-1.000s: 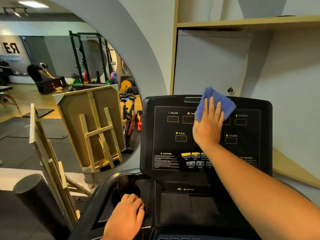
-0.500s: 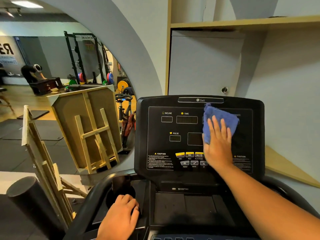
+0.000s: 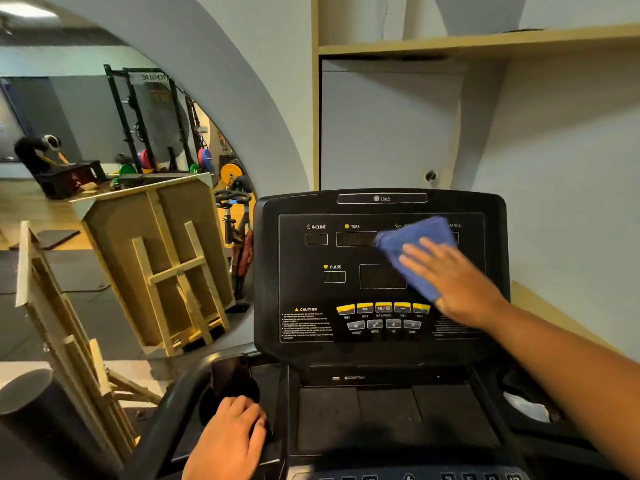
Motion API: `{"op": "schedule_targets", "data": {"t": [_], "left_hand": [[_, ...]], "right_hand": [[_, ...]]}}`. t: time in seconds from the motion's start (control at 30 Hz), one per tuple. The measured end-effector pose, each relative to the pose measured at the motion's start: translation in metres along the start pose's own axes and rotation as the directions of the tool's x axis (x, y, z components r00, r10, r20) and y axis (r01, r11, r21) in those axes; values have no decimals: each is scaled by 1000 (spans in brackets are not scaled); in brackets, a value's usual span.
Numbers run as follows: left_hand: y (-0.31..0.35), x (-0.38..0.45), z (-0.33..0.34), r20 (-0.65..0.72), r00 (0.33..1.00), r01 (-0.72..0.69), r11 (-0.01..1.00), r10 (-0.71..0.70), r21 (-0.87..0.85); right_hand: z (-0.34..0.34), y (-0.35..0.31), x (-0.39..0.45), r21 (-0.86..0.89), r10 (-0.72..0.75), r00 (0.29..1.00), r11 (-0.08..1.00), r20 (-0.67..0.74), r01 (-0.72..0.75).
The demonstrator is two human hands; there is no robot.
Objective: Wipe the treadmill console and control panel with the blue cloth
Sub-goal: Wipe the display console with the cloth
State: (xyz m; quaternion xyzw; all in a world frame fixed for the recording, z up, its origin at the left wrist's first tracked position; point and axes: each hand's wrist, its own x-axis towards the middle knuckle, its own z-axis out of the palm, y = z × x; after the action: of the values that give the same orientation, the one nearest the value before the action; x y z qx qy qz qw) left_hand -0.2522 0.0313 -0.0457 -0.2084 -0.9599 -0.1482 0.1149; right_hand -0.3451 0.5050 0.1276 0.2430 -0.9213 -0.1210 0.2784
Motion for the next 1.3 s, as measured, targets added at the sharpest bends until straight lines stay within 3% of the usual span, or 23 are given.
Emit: {"op": "schedule_targets", "data": {"t": [0.07,0.13,0.2,0.23,0.3,0.37,0.47,0.5,0.57,0.6,0.67,0.73,0.77,0.8,0.87,0.97,1.03,1.07,1.13,1.2,1.3], "left_hand": [[0,4,-2,-1,1000,-11,1000,11,1],[5,4,-4,19,1000,3,1000,-3,-15],[7,3,-5,41,999,25,999,-23,-42],[6,3,-6,41,999,35,998,-33,-48],[5,2,-8,68,996,60,997,-57,-47],[6,1,-8,86,994,70,996,-66,-50],[9,3,-9,104,992,74,996,-69,-44],[9,3,-9,112,991,79,996,-74,-40],[8,4,-10,118,990,79,996,-74,-36],[7,4,-9,116,991,76,996,-72,-35],[8,4,-8,80,994,78,996,-75,-41],[11,3,-10,54,995,85,995,-82,-52],[12,4,-11,55,995,86,995,-84,-50],[11,3,-11,58,995,87,995,-85,-47],[10,3,-11,74,993,94,994,-90,-52],[15,5,-12,95,991,97,994,-92,-57],[17,7,-14,94,991,103,993,-97,-64],[19,7,-17,93,991,107,992,-101,-64],[20,5,-21,86,991,111,992,-105,-58],[22,1,-23,84,990,119,991,-114,-54],[24,-2,-24,94,989,123,991,-117,-56]], "right_hand": [[-8,17,-1,145,319,943,942,-93,-304],[-7,0,15,277,623,768,772,-149,-573],[-3,-47,48,339,789,597,607,-148,-719],[-2,-73,62,330,791,593,606,-150,-724],[11,-119,72,217,598,785,797,-162,-563],[20,-128,56,78,280,953,959,-117,-272],[12,-69,29,-45,-51,997,998,-65,48],[9,-45,22,-51,-45,997,998,-56,42],[0,-4,10,57,176,980,984,-95,-171],[-5,10,4,138,349,929,933,-127,-332],[-10,21,4,264,637,752,764,-169,-588],[-9,7,18,314,771,617,631,-156,-709],[-6,-9,25,299,790,593,611,-158,-733],[-1,-29,26,264,772,615,635,-163,-726],[17,-66,11,160,630,763,776,-146,-610],[24,-64,-21,-1,289,955,957,-71,-290],[11,-25,-21,-101,60,998,993,-33,-63],[6,-3,-15,-125,18,999,992,-36,-23],[-9,30,-2,-28,192,977,980,-88,-195],[-15,43,6,144,491,861,869,-134,-473],[-1,17,-7,237,712,686,699,-150,-674]]}}
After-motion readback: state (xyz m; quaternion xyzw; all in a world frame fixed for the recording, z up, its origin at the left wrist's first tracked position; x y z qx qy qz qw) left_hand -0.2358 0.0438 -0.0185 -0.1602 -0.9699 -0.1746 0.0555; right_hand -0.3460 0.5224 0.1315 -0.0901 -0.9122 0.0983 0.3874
